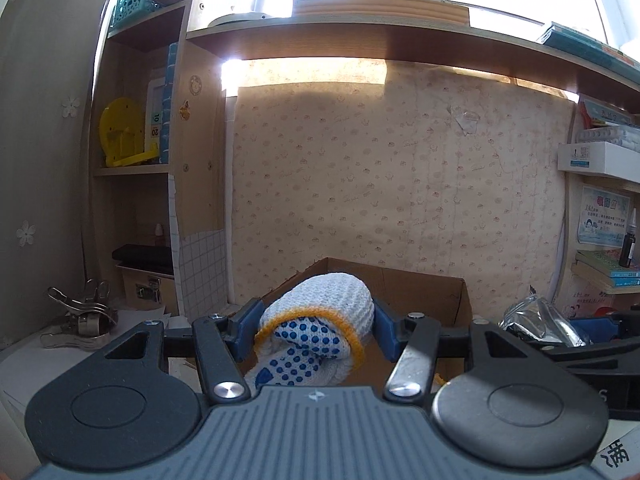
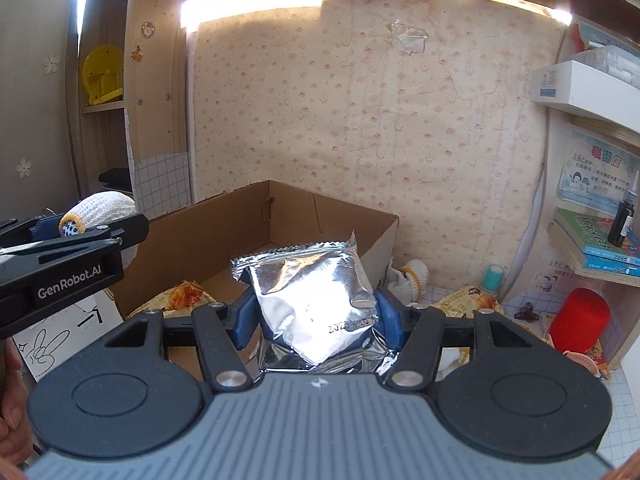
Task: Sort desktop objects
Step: 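Carry the foil packet and glove over the box with both grippers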
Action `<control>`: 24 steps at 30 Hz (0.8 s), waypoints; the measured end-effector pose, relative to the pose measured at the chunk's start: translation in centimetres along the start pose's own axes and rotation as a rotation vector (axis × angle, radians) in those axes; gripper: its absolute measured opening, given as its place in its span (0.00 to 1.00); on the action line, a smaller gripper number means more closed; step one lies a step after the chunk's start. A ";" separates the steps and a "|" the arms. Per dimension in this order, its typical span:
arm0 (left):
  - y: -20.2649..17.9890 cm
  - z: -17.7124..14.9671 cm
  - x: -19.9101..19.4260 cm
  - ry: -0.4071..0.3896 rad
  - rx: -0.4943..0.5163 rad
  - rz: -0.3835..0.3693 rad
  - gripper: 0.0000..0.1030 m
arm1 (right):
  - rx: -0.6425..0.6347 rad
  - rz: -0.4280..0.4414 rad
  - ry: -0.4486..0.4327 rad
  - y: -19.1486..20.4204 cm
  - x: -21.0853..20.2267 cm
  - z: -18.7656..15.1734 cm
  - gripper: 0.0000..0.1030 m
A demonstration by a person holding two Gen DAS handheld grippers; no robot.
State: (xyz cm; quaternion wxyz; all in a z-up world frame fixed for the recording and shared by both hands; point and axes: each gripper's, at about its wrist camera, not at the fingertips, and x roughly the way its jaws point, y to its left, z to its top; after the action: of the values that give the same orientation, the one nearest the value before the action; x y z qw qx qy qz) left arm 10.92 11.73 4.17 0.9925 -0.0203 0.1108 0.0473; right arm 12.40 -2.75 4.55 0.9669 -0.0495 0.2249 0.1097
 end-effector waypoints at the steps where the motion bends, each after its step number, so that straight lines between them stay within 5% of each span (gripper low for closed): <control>1: 0.1 0.0 0.2 0.004 -0.001 0.003 0.58 | -0.001 0.005 -0.004 0.3 0.2 0.1 0.58; 24: 1.9 -0.1 3.4 0.048 0.006 0.034 0.58 | -0.059 0.031 0.059 3.4 6.6 1.8 0.58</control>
State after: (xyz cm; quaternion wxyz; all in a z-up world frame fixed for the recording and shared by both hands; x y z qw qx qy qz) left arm 13.97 13.96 3.24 0.9886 -0.0165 0.1353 0.0633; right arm 18.18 2.13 3.07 0.9562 -0.0779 0.2506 0.1298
